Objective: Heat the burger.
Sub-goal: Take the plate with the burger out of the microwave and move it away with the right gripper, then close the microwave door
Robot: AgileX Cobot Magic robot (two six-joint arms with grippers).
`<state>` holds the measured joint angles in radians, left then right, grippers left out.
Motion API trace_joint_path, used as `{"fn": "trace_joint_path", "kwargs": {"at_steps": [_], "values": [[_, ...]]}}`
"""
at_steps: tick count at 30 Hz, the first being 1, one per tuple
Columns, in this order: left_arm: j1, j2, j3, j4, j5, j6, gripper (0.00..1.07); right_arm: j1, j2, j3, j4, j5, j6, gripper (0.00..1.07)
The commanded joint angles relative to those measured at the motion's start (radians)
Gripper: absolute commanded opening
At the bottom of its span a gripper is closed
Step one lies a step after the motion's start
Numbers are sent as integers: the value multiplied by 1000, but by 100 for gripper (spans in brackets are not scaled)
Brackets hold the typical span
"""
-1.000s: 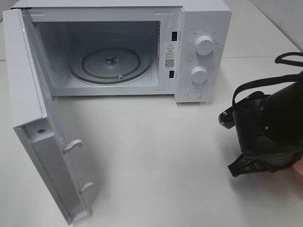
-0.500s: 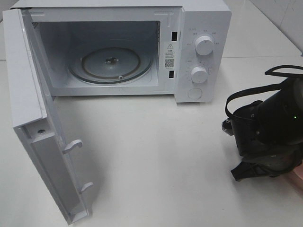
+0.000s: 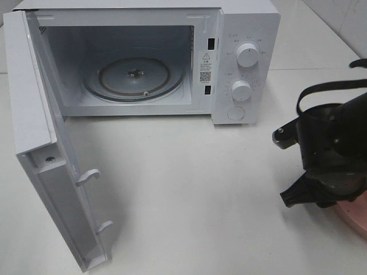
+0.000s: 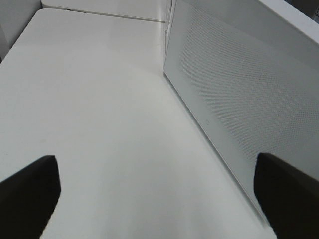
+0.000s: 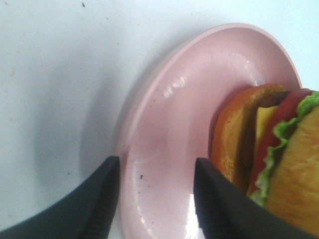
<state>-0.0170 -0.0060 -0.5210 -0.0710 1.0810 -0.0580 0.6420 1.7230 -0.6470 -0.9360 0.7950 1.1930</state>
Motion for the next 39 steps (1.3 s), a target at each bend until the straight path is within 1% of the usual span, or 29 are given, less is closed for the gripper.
{"fn": "trace_joint_path", "kwargs": {"at_steps": [1, 2, 3, 5, 6, 7, 8, 10, 11, 12, 13, 14, 15, 16, 17, 18, 20, 23, 25, 28, 30, 39], "values": [[0, -17, 3, -2, -12, 4, 98, 1, -71, -2, 62, -26, -97, 48], [0, -17, 3, -2, -12, 4, 98, 1, -105, -2, 94, -38, -145, 48], [0, -17, 3, -2, -12, 4, 98, 1, -105, -2, 94, -38, -145, 48], [0, -17, 3, -2, -12, 4, 98, 1, -224, -2, 218, -79, -334, 50], [0, -17, 3, -2, -12, 4, 98, 1, -224, -2, 218, -79, -334, 50], [0, -17, 3, -2, -12, 4, 98, 1, -276, -2, 280, -85, -419, 53], [0, -17, 3, -2, -12, 4, 98, 1, -276, -2, 280, -85, -419, 53], [0, -17, 3, -2, -12, 4, 98, 1, -401, -2, 436, -78, -634, 64], [0, -17, 3, -2, -12, 4, 98, 1, -401, -2, 436, -78, -634, 64], [0, -17, 3, -2, -12, 4, 98, 1, -434, -2, 478, -69, -690, 68], [0, -17, 3, -2, -12, 4, 98, 1, -498, -2, 558, -51, -780, 76], [0, -17, 3, -2, -12, 4, 98, 1, -498, -2, 558, -51, -780, 76], [0, -17, 3, -2, -12, 4, 98, 1, -555, -2, 619, -25, -858, 81], [0, -17, 3, -2, -12, 4, 98, 1, -555, -2, 619, -25, -858, 81], [0, -17, 3, -2, -12, 4, 98, 1, -609, -2, 674, 11, -918, 83], [0, -17, 3, -2, -12, 4, 98, 1, -609, -2, 674, 11, -918, 83], [0, -17, 3, -2, -12, 4, 98, 1, -698, -2, 728, 66, -981, 81], [0, -17, 3, -2, -12, 4, 98, 1, -725, -2, 734, 86, -995, 81], [0, -17, 3, -2, -12, 4, 98, 1, -814, -2, 735, 155, -1024, 80], [0, -17, 3, -2, -12, 4, 98, 1, -854, -2, 736, 184, -1025, 79], [0, -17, 3, -2, -12, 4, 98, 1, -918, -2, 737, 222, -1025, 78], [0, -17, 3, -2, -12, 4, 98, 1, -1054, 0, 737, 347, -1028, 76]]}}
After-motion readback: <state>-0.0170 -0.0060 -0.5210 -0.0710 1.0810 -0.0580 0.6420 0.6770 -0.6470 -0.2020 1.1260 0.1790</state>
